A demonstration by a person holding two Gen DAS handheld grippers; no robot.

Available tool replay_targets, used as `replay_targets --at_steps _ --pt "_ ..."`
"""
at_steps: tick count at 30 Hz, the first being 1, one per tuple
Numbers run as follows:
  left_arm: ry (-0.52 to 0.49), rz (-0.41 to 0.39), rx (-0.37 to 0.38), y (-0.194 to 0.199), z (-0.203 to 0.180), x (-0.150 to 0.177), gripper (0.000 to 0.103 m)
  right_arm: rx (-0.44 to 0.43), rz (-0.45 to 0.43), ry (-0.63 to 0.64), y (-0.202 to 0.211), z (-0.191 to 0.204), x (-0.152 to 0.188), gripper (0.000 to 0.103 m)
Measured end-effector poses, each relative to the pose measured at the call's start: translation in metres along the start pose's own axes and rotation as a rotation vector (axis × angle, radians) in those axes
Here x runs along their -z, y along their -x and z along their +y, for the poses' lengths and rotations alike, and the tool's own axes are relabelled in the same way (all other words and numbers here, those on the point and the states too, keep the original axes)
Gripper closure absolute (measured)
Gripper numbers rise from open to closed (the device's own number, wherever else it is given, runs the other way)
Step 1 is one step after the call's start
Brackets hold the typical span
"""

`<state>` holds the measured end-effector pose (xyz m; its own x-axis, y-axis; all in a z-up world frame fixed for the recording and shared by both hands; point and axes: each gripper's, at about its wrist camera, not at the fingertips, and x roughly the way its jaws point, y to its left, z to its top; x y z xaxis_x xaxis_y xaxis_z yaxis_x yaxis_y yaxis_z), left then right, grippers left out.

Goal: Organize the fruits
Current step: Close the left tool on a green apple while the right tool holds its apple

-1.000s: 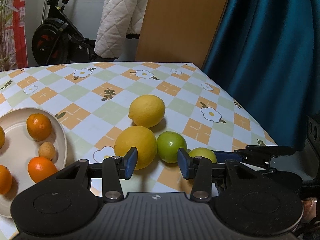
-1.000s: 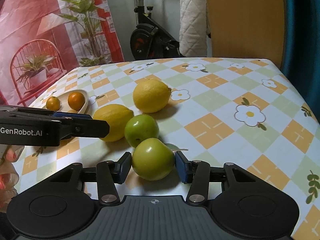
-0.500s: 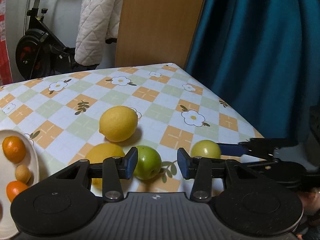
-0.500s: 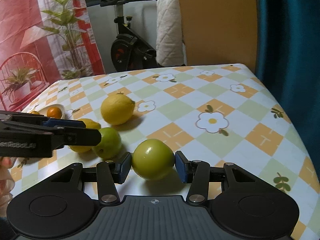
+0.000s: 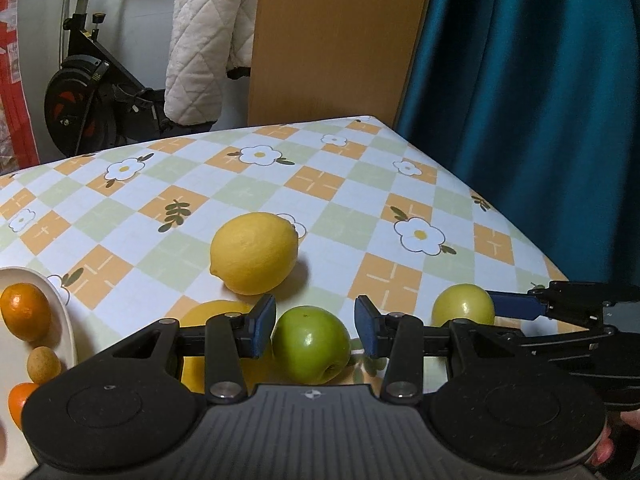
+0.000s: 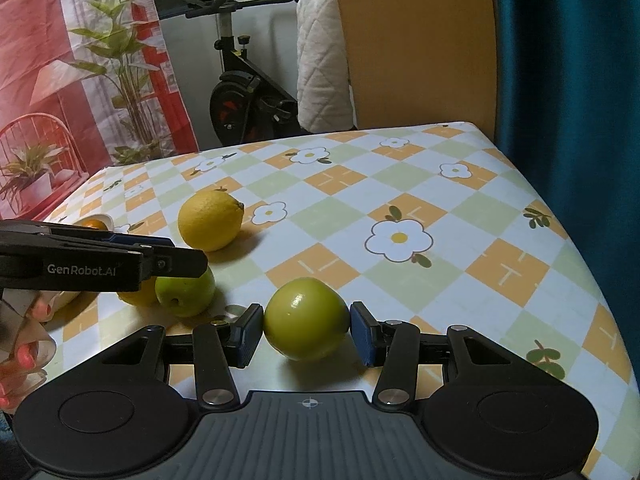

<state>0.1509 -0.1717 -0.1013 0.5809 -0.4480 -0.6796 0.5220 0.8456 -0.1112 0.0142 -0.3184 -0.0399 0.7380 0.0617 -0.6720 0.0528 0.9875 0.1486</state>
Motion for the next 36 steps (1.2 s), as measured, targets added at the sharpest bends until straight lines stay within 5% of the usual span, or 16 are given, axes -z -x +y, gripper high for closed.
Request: replay_targets --at_steps 28,36 --pt "-0.095 0.038 -0.125 -0.006 -0.012 0.009 0.055 -0.009 0.006 -0.002 -0.004 0.003 0.002 0.059" --pt "-0.049 0.095 -0.150 -0.011 -0.002 0.018 0.054 -0.012 0.009 -0.003 -0.006 0.005 0.005 0.059"
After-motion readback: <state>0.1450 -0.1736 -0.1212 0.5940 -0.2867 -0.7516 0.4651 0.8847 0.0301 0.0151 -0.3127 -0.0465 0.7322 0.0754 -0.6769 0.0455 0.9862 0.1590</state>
